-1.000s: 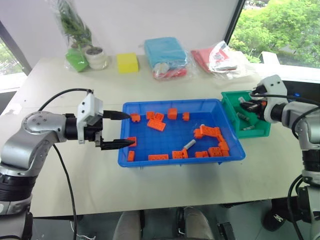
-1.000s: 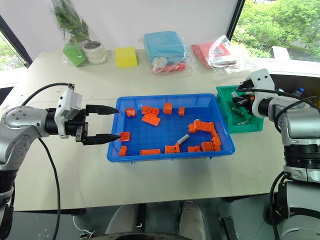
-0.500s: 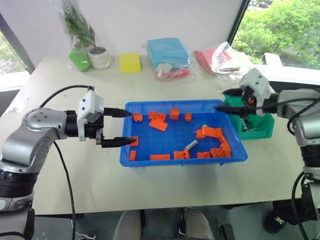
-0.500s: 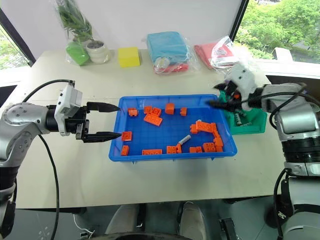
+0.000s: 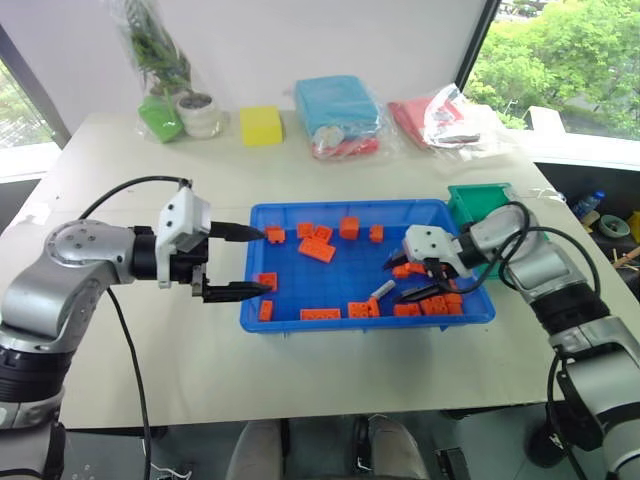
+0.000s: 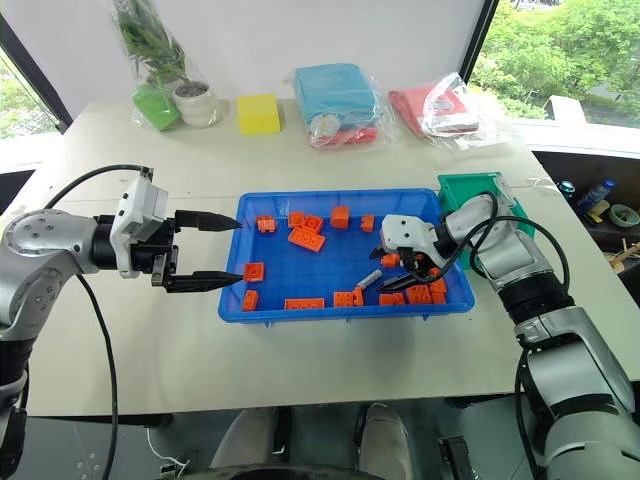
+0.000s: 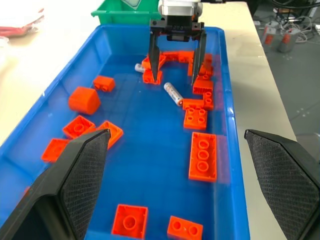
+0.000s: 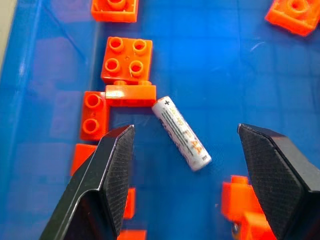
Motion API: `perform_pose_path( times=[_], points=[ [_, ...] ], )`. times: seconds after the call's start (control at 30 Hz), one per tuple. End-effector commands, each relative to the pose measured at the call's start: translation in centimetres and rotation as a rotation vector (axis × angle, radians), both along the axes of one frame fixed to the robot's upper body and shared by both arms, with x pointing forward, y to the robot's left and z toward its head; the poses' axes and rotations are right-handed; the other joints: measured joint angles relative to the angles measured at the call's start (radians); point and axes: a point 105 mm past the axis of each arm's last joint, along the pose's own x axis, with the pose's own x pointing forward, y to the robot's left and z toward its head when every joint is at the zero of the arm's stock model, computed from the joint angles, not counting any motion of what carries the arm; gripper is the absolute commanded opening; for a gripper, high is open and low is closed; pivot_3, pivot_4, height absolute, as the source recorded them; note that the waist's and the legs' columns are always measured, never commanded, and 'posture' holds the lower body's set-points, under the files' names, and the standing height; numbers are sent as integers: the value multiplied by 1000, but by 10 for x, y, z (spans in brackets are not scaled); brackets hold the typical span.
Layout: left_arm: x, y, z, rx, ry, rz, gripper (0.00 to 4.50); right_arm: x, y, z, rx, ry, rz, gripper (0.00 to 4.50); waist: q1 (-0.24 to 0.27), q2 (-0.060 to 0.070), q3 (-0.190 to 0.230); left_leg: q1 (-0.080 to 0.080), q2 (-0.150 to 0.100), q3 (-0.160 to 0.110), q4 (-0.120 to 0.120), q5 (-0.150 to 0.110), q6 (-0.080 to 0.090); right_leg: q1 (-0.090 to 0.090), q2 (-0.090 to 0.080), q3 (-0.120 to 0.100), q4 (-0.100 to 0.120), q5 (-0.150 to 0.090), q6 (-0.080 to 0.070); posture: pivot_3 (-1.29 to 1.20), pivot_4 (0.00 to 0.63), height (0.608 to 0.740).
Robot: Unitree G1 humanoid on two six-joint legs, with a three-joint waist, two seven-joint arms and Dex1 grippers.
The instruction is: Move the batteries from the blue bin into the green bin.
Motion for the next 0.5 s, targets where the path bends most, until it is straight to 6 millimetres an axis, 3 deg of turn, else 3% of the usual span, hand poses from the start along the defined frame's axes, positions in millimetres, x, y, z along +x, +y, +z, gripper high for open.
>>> perform_pose_path(
  times=[0.03, 0.1, 0.33, 0.4, 0.5],
  points=[
    [-3, 0, 13, -1, -57, 1, 4500, 6, 3, 1, -7, -35, 16, 3357, 1, 0, 0, 0, 0, 0, 0, 0, 0, 0, 0, 0, 0, 0, 0, 0, 150, 704],
    [-3, 0, 14, -1, -59, 3, 4500, 8, 4, -1, 3, -26, 9, 3357, 1, 0, 0, 0, 0, 0, 0, 0, 0, 0, 0, 0, 0, 0, 0, 0, 150, 704],
    [0, 4, 18, -2, -67, 14, 4500, 4, 7, 5, 70, -3, -6, 88, 0, 0, 0, 0, 0, 0, 0, 0, -1, 0, 0, 0, 1, 0, 0, 0, 150, 704],
    [1, 3, 18, -4, -68, 14, 4500, 5, 10, 14, 123, -14, -35, 100, 0, 0, 0, 0, 0, 0, 0, 0, -1, 0, 0, 0, 1, 0, 0, 0, 150, 704],
    [2, 1, 17, -8, -69, 8, 4500, 12, 17, 43, 289, -28, -159, 100, 0, 0, 0, 0, 0, 0, 0, 0, -1, 0, 0, 0, 1, 0, 0, 0, 150, 704]
  ],
)
